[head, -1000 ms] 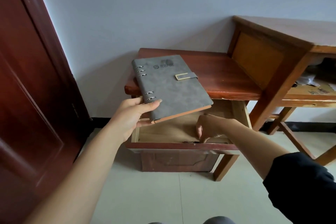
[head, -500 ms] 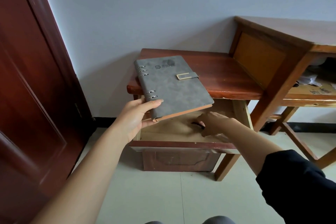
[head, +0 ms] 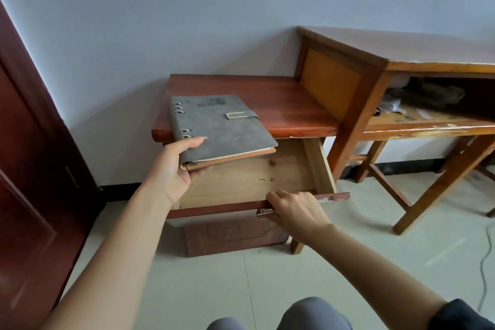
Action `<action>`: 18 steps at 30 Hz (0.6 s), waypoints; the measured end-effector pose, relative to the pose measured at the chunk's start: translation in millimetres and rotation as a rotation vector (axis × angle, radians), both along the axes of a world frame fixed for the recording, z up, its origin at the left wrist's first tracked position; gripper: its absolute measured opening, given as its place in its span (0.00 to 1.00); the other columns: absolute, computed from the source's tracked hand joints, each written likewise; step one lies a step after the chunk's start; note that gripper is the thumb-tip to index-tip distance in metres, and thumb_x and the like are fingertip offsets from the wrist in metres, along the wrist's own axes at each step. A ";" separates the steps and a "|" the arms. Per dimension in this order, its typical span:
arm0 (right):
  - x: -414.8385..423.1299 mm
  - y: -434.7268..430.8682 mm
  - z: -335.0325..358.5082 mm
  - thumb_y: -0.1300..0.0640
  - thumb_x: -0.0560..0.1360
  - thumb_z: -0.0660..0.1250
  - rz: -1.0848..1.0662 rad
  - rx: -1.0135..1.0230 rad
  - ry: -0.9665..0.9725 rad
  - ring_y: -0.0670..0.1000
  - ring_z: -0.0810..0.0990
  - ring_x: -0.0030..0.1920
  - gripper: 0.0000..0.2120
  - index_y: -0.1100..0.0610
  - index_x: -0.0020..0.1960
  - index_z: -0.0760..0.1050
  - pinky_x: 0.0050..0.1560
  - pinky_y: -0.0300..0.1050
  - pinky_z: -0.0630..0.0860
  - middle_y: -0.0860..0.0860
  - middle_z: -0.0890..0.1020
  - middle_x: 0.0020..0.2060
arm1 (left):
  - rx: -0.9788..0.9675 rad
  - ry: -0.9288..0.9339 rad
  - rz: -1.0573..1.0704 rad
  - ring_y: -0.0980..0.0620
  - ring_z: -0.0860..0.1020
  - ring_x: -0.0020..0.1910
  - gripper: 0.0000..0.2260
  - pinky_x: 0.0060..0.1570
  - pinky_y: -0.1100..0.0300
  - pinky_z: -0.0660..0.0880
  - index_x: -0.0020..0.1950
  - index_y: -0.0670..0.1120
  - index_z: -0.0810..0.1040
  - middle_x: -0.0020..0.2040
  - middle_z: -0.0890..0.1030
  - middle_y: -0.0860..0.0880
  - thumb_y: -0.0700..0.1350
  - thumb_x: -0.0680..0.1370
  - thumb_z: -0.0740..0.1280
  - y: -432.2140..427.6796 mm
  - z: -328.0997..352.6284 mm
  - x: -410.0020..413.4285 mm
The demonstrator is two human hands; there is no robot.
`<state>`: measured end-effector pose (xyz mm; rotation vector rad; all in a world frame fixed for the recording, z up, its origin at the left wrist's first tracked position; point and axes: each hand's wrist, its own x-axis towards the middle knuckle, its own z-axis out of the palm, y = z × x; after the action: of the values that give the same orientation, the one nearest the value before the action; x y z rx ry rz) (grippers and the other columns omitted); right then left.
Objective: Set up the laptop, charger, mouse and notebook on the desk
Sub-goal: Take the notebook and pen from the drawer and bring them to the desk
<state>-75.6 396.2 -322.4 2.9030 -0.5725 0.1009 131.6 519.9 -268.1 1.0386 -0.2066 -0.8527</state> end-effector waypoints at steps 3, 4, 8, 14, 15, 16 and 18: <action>-0.6 -1.7 1.4 0.52 0.76 0.66 0.047 -0.094 -0.068 0.56 0.80 0.37 0.08 0.55 0.51 0.76 0.31 0.46 0.72 0.51 0.79 0.41 | 0.018 -0.019 0.012 0.53 0.83 0.37 0.05 0.28 0.60 0.79 0.44 0.46 0.81 0.41 0.84 0.50 0.37 0.73 0.68 3.1 4.4 6.3; -2.2 0.1 2.7 0.54 0.72 0.71 0.062 -0.121 -0.091 0.54 0.79 0.31 0.06 0.55 0.46 0.78 0.26 0.43 0.69 0.50 0.79 0.36 | 0.022 -0.022 0.013 0.52 0.83 0.39 0.05 0.28 0.60 0.79 0.45 0.47 0.81 0.42 0.84 0.50 0.38 0.73 0.68 4.2 4.3 7.5; -4.1 -4.3 3.8 0.61 0.64 0.77 0.116 -0.209 -0.211 0.51 0.73 0.23 0.08 0.56 0.37 0.78 0.17 0.40 0.65 0.50 0.76 0.28 | 0.041 -0.053 0.029 0.51 0.82 0.44 0.06 0.29 0.60 0.79 0.48 0.48 0.80 0.46 0.83 0.50 0.39 0.73 0.69 7.1 6.3 15.3; 14.1 -25.2 29.4 0.63 0.66 0.74 0.114 -0.280 -0.307 0.53 0.74 0.26 0.05 0.58 0.38 0.78 0.16 0.43 0.67 0.52 0.76 0.31 | 0.100 -0.055 0.037 0.50 0.82 0.44 0.10 0.30 0.56 0.81 0.53 0.45 0.79 0.47 0.83 0.47 0.38 0.73 0.69 7.4 14.6 23.3; 20.0 -30.0 34.6 0.63 0.66 0.73 0.096 -0.285 -0.298 0.53 0.75 0.26 0.05 0.58 0.38 0.77 0.16 0.43 0.68 0.52 0.76 0.32 | 0.104 -0.055 0.041 0.50 0.82 0.43 0.08 0.28 0.57 0.80 0.51 0.45 0.78 0.45 0.83 0.47 0.38 0.73 0.69 7.6 16.6 24.7; 25.2 -35.0 38.5 0.63 0.67 0.73 0.066 -0.275 -0.273 0.54 0.76 0.27 0.05 0.59 0.40 0.77 0.18 0.45 0.69 0.52 0.76 0.33 | 0.111 -0.051 0.050 0.50 0.82 0.42 0.07 0.27 0.57 0.80 0.50 0.45 0.78 0.44 0.83 0.47 0.38 0.73 0.69 7.8 17.4 26.2; 35.9 -47.6 39.7 0.57 0.73 0.68 0.002 -0.224 -0.252 0.55 0.80 0.36 0.09 0.59 0.51 0.75 0.25 0.49 0.72 0.53 0.78 0.40 | 0.124 -0.051 0.068 0.50 0.83 0.38 0.06 0.26 0.58 0.79 0.48 0.45 0.78 0.41 0.84 0.47 0.38 0.73 0.69 9.0 17.3 29.3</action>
<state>-39.7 348.6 -282.7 2.6894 -0.5571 0.5037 160.9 529.0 -250.8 1.1778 -0.1617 -0.7858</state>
